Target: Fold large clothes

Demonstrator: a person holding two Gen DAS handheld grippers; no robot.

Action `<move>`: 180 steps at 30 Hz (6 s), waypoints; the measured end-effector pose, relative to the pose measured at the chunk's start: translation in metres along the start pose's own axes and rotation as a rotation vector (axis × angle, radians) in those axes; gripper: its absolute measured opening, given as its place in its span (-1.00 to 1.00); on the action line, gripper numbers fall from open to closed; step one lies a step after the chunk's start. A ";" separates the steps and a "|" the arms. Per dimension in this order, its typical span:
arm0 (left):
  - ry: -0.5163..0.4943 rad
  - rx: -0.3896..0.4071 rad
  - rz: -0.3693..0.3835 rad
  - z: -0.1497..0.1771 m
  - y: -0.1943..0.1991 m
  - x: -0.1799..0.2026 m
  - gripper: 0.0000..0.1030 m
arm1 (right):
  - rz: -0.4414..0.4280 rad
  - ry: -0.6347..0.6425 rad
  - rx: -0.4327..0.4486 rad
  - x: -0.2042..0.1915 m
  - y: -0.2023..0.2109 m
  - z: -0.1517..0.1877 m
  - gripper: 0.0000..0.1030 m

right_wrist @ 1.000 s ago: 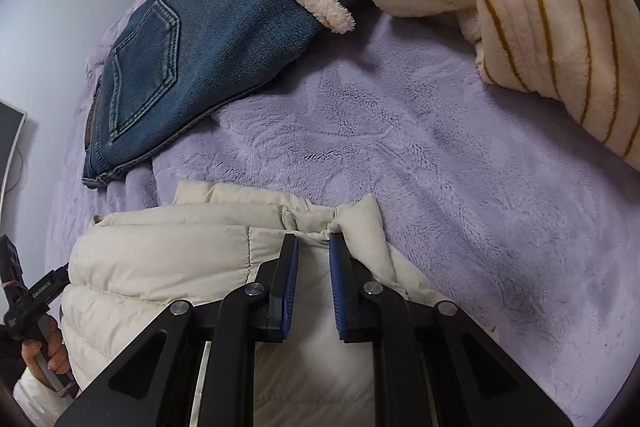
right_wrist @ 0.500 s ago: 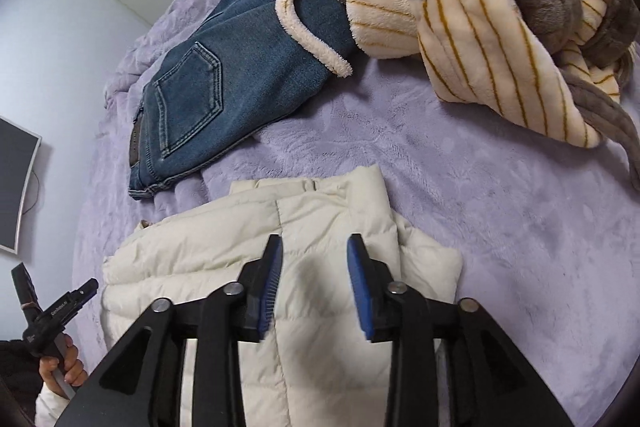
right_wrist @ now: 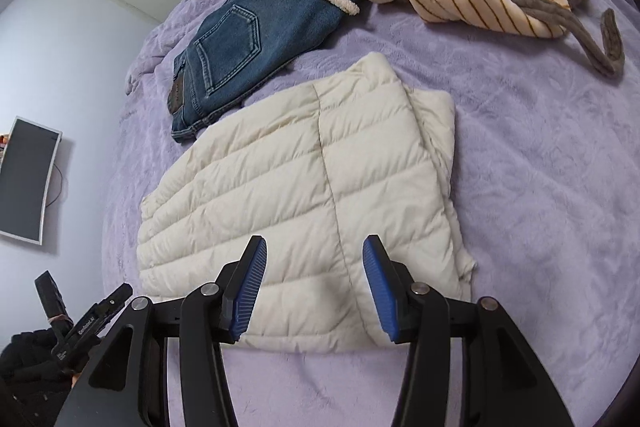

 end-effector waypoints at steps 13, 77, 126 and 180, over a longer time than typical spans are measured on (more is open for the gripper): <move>0.053 -0.155 0.008 0.070 -0.015 -0.011 0.99 | -0.030 -0.104 -0.059 0.018 0.009 0.086 0.66; 0.233 -0.131 0.318 0.106 0.014 -0.032 -0.22 | -0.496 -0.670 -0.013 0.047 -0.019 0.109 -0.53; -0.055 -0.169 0.013 0.159 0.061 -0.062 1.00 | -0.056 0.007 -0.286 -0.048 0.022 0.210 0.48; 0.051 -0.329 0.706 0.097 -0.046 0.023 -0.10 | 0.071 0.329 -0.183 -0.070 -0.124 0.126 -0.70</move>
Point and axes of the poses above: each gripper's, at about its wrist camera, not at the fingertips, and y roughly against the way its jaws point, x to its right, z to its underside, the point moved 9 cm from there along -y, roughly the way its jaws point, and after that the axes turned 7 degrees about x, right-handed, at the moved point
